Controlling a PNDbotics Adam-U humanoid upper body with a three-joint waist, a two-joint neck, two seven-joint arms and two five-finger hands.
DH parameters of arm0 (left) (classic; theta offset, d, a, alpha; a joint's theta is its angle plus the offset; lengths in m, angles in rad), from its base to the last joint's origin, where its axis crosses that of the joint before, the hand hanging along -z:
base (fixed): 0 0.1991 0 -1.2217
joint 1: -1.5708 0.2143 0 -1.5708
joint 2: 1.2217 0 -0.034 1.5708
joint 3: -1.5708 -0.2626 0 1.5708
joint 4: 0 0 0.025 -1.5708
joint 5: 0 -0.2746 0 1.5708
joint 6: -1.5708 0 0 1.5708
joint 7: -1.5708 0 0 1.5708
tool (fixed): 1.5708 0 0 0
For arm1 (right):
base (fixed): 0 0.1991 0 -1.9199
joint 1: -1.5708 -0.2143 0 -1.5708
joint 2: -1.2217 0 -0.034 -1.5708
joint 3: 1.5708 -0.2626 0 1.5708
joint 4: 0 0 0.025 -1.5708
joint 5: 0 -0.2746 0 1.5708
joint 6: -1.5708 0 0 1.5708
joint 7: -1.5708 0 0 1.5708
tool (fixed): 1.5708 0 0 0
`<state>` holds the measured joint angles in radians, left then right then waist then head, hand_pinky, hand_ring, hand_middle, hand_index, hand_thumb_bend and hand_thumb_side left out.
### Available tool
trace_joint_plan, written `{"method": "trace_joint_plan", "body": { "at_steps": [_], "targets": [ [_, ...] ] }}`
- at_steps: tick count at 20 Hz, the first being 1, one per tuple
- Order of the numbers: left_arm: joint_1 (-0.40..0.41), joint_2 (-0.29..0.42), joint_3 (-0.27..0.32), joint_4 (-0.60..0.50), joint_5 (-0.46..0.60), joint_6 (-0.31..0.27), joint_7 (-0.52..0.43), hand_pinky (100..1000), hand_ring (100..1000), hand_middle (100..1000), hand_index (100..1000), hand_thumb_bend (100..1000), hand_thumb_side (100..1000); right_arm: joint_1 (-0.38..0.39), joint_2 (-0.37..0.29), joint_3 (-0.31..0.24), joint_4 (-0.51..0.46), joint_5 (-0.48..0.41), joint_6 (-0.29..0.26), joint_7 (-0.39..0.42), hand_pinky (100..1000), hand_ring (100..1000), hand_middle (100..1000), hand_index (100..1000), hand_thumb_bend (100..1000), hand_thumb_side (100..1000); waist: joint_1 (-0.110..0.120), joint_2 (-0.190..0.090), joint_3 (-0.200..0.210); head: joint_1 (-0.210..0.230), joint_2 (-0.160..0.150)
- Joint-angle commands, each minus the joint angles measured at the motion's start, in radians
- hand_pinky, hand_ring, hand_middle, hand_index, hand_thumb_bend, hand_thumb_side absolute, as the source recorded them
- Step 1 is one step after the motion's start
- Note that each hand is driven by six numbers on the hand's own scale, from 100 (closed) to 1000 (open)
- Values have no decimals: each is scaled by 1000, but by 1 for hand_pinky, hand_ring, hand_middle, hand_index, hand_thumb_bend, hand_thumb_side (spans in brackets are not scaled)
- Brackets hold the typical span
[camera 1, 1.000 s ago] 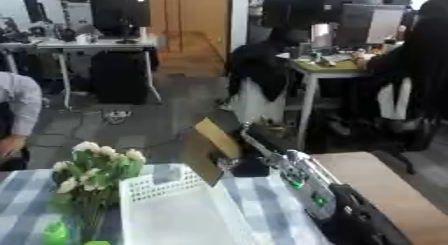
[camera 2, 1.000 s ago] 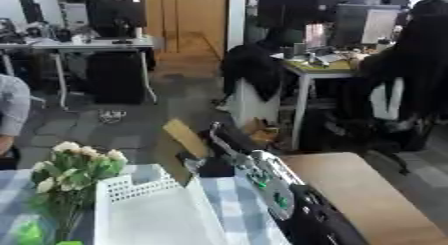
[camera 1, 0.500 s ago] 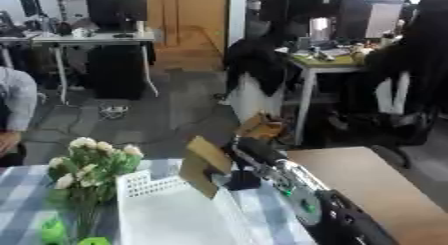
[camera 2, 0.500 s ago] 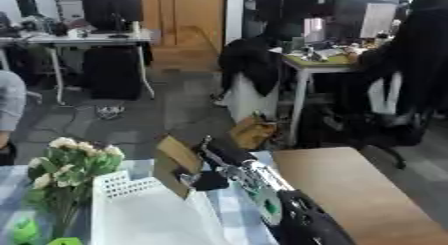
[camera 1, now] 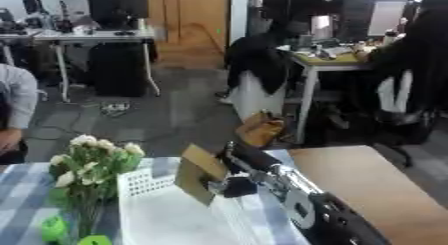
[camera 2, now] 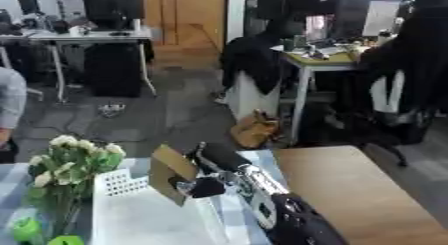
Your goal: Pick up objects on the table and place them in the box.
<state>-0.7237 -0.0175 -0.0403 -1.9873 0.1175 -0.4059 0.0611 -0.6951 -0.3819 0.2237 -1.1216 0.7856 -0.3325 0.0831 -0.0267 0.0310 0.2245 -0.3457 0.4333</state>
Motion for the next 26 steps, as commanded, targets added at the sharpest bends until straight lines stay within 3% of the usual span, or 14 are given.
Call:
{"method": "trace_joint_plan", "body": {
  "at_steps": [1, 2, 3, 4, 5, 6, 7, 8, 9, 10, 21, 23, 24, 26],
  "targets": [
    [-23, -2, -5, -13, 2, -2, -5, 779, 963, 890, 990, 100, 773, -28, -11, 4, 0, -24, -55, 21, 701, 573, 369, 518, 100, 793, -14, 7, 4, -4, -12],
    [-23, -3, -5, -13, 2, -2, -5, 779, 963, 890, 990, 100, 772, -29, -10, 6, 4, -30, -73, 37, 729, 614, 434, 559, 100, 881, -14, 7, 5, -4, -12],
    [-23, -3, -5, -13, 1, -2, -5, 779, 963, 890, 990, 100, 772, -31, -9, 4, 8, -38, -87, 51, 729, 614, 434, 559, 100, 881, -14, 8, 5, -4, -13],
    [-24, -4, -5, -13, 1, -3, -5, 780, 963, 890, 990, 100, 772, -32, -7, 4, 11, -47, -102, 64, 783, 705, 568, 657, 100, 982, -14, 8, 7, -5, -13],
    [-24, -4, -5, -13, 1, -3, -5, 780, 963, 890, 990, 100, 772, -32, -7, 3, 15, -57, -117, 77, 783, 705, 568, 657, 100, 982, -14, 9, 7, -5, -13],
    [-25, -4, -5, -13, 1, -3, -5, 780, 963, 890, 990, 100, 772, -33, -6, 2, 17, -68, -131, 91, 825, 765, 685, 738, 100, 1000, -14, 9, 7, -5, -12],
    [-25, -4, -6, -13, 1, -3, -6, 780, 963, 890, 990, 100, 772, -34, -6, 0, 20, -83, -146, 103, 825, 765, 685, 738, 100, 1000, -14, 10, 7, -5, -12],
    [-26, -4, -6, -13, 0, -3, -6, 780, 963, 890, 990, 100, 772, -35, -6, -1, 22, -98, -160, 116, 862, 819, 773, 803, 100, 1000, -14, 10, 7, -5, -12],
    [-26, -4, -6, -13, 0, -3, -6, 780, 963, 890, 990, 100, 772, -36, -7, -3, 23, -112, -171, 127, 862, 819, 773, 803, 100, 1000, -14, 10, 7, -5, -12],
    [-26, -4, -6, -13, 0, -3, -6, 780, 963, 890, 990, 100, 773, -38, -8, -5, 23, -128, -179, 136, 889, 872, 847, 861, 100, 1000, -14, 11, 7, -6, -12],
    [-38, -9, -10, -13, -1, -11, -9, 780, 961, 890, 990, 100, 772, -47, -26, -19, 14, -200, -179, 131, 902, 887, 881, 876, 100, 1000, -15, 20, 13, -12, -21],
    [-41, -9, -10, -13, -1, -12, -9, 783, 961, 890, 990, 100, 772, -49, -29, -18, 15, -196, -182, 118, 917, 912, 919, 904, 100, 1000, -15, 23, 14, -13, -26],
    [-42, -9, -10, -13, -1, -13, -9, 782, 961, 890, 990, 100, 774, -50, -31, -18, 16, -192, -184, 113, 949, 952, 985, 972, 100, 1000, -15, 25, 15, -15, -29],
    [-44, -10, -10, -13, -2, -13, -9, 782, 961, 890, 990, 100, 774, -55, -38, -21, 18, -172, -194, 94, 966, 970, 1000, 990, 108, 1000, -15, 29, 16, -21, -32]
  ]
}}
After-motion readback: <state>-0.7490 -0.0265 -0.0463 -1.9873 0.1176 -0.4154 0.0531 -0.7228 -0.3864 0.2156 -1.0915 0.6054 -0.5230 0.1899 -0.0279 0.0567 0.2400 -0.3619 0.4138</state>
